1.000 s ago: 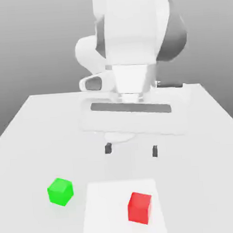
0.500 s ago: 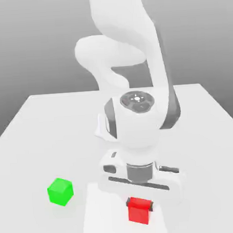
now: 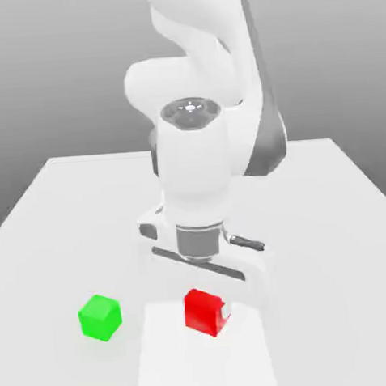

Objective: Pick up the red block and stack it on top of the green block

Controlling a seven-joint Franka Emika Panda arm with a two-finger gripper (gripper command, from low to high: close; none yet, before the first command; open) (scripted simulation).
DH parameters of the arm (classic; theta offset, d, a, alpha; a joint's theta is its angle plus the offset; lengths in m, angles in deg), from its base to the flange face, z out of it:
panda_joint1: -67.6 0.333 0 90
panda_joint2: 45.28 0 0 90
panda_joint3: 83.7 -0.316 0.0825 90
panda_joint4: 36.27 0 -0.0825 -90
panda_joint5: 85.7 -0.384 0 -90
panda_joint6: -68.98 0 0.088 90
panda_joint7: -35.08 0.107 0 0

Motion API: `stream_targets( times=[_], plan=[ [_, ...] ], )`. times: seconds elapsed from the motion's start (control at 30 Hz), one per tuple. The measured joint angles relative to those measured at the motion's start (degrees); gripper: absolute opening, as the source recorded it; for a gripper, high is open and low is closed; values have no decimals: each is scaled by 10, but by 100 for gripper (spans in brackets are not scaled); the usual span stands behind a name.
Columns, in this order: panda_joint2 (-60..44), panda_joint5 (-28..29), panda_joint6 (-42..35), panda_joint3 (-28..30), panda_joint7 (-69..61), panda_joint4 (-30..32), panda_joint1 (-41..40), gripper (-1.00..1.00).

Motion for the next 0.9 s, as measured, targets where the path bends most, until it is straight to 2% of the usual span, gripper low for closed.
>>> stream_targets(
  times=[0.3,0.67,0.9],
  plan=[
    [48,-12,-15,34,177,30,-71,-100],
    [92,21,-26,67,424,68,-166,-100],
    [23,31,40,71,448,65,-179,-100]
  ],
)
